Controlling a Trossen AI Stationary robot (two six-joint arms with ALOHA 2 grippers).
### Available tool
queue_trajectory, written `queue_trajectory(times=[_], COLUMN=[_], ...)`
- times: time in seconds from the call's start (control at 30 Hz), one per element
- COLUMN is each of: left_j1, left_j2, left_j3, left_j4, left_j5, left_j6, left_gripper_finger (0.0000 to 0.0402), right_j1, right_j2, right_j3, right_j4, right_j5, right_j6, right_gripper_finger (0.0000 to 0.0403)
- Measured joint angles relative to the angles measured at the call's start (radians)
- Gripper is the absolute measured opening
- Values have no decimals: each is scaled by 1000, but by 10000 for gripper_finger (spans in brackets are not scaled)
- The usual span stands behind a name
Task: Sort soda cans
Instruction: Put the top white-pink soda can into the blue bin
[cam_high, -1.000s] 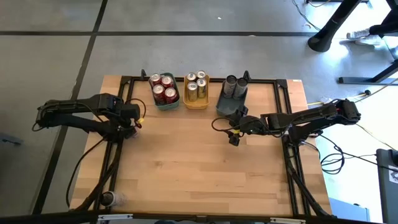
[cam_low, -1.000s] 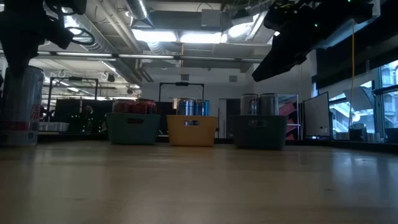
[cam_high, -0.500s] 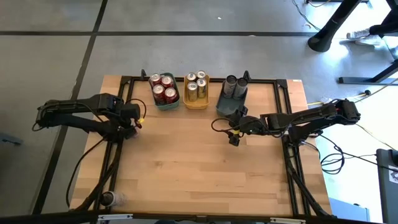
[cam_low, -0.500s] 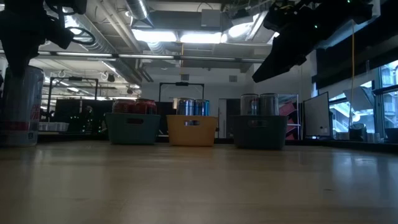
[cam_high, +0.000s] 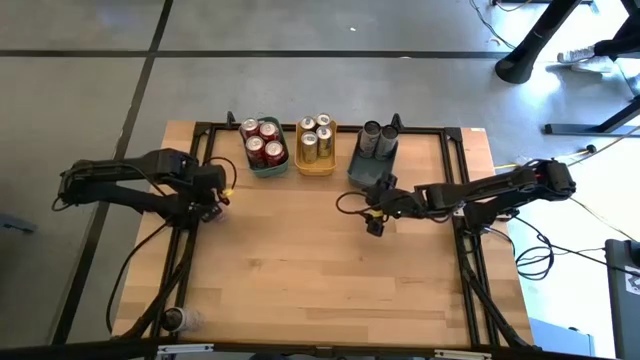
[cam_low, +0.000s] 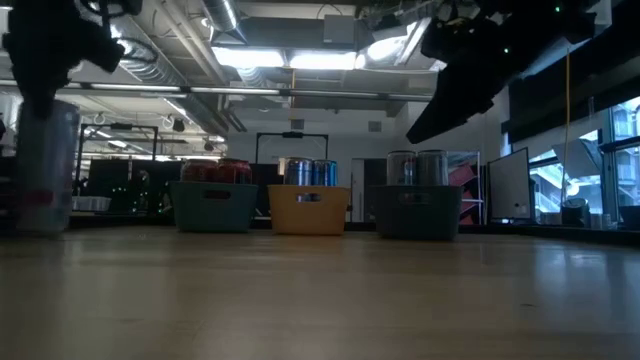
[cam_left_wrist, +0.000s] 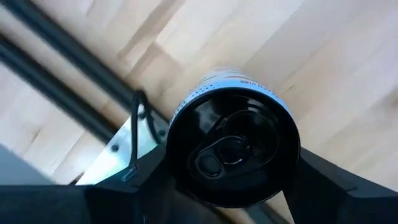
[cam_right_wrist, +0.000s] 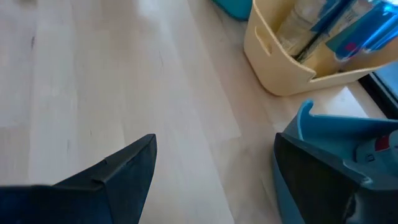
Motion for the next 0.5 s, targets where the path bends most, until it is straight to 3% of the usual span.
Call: queue_trajectory(times=[0.33,0.5], left_j1=[0,-7], left_j2=[1,25], left_j3=[182,234], left_j4=[131,330], left_j5=[-5,-5], left_j6=[39,117], left_gripper_finger=[232,232], right_j1=[0,0], right_j2=[-93,-93], right_j3=[0,0], right_j4=[15,113], right_j5=[-21,-57], right_j6=[-8,-32], right_gripper_finger=[322,278])
